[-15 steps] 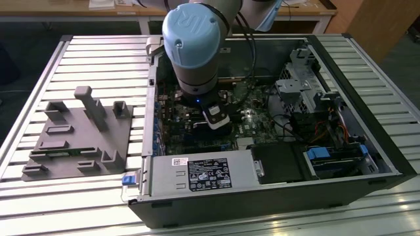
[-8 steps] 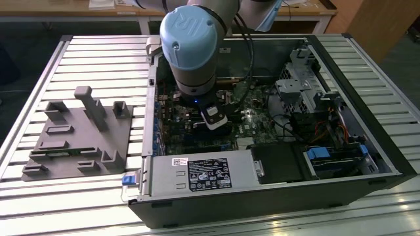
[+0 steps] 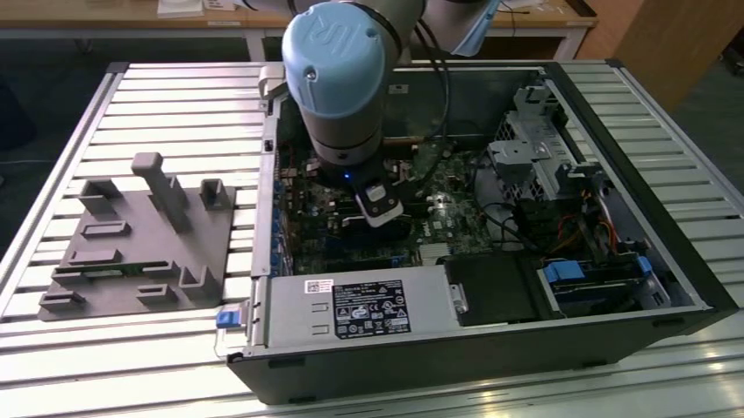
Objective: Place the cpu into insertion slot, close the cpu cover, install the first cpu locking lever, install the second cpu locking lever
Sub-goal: 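Install the second cpu locking lever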
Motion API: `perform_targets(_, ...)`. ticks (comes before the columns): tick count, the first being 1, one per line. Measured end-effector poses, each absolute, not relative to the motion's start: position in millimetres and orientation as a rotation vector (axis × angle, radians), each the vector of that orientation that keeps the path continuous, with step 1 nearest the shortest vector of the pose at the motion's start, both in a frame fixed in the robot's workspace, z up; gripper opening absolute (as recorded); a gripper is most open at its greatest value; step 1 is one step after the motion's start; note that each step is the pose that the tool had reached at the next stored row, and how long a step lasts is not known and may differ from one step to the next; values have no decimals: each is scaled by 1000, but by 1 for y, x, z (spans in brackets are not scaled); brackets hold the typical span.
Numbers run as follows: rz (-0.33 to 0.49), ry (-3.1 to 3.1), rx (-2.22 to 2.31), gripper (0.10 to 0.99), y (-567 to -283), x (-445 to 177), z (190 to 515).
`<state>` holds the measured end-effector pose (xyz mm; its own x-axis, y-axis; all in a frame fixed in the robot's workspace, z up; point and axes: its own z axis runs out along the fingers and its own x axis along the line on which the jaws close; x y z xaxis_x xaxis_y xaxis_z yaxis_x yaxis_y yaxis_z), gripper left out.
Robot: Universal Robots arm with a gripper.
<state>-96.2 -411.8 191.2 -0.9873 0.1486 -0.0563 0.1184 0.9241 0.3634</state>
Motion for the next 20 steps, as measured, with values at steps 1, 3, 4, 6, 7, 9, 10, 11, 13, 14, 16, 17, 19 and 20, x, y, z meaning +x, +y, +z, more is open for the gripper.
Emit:
perform_targets(1,558,3000,209,106,-412,-96,192)
perform_targets(3,558,3000,209,106,-412,-96,192)
perform_targets(4,558,3000,208,106,-411,-96,192)
perform_targets(6,558,3000,209,106,-411,-96,192)
perform_targets(7,558,3000,208,106,-411,-96,191)
perform_targets(9,558,3000,209,106,-411,-96,191)
perform_targets(10,558,3000,209,106,-411,-96,192)
perform_targets(11,557,3000,209,106,-411,-96,193)
perform_targets(13,557,3000,209,106,-410,-96,199)
perform_targets(14,557,3000,209,106,-410,-96,204)
perform_targets(16,556,3000,208,106,-410,-96,212)
perform_targets(17,556,3000,208,106,-410,-96,216)
perform_targets(19,555,3001,208,106,-410,-96,224)
perform_targets(20,554,3001,208,106,-410,-96,228)
